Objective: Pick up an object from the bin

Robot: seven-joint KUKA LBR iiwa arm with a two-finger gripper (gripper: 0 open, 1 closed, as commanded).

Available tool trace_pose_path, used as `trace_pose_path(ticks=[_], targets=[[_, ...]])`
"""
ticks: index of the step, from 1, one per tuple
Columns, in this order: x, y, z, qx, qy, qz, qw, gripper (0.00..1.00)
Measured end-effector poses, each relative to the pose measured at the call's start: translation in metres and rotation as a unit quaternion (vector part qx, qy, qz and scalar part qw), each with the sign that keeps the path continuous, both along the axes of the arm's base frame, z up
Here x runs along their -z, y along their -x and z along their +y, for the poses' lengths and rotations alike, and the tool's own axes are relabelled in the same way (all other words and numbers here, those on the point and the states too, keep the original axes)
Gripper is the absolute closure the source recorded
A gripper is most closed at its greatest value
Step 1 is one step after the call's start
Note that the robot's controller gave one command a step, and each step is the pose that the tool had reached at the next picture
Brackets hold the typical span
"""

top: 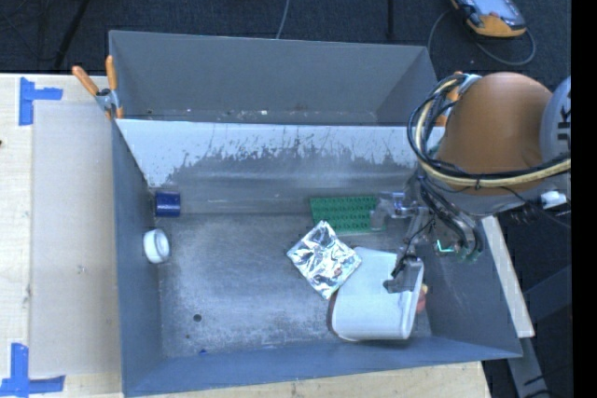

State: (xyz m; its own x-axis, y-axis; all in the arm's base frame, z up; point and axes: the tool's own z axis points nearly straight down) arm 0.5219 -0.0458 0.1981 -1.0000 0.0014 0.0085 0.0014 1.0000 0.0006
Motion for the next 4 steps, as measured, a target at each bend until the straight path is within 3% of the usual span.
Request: trace_pose_path(ticks=[1,2,3,4], targets=[[0.132,-0.095,0.035,-0.08,0.0,-0.0044,0.9968,0.0],[0.098,-0.072,0.033,-0.241,-0.001,-0.0046,0.9706,0.0],[0.078,-0.099,0.049,-0.275,-0.001,-0.0069,0.9614,0.0],[0.13,-0.098,0.05,-0.422,-0.003,-0.0024,0.9065,0.0]])
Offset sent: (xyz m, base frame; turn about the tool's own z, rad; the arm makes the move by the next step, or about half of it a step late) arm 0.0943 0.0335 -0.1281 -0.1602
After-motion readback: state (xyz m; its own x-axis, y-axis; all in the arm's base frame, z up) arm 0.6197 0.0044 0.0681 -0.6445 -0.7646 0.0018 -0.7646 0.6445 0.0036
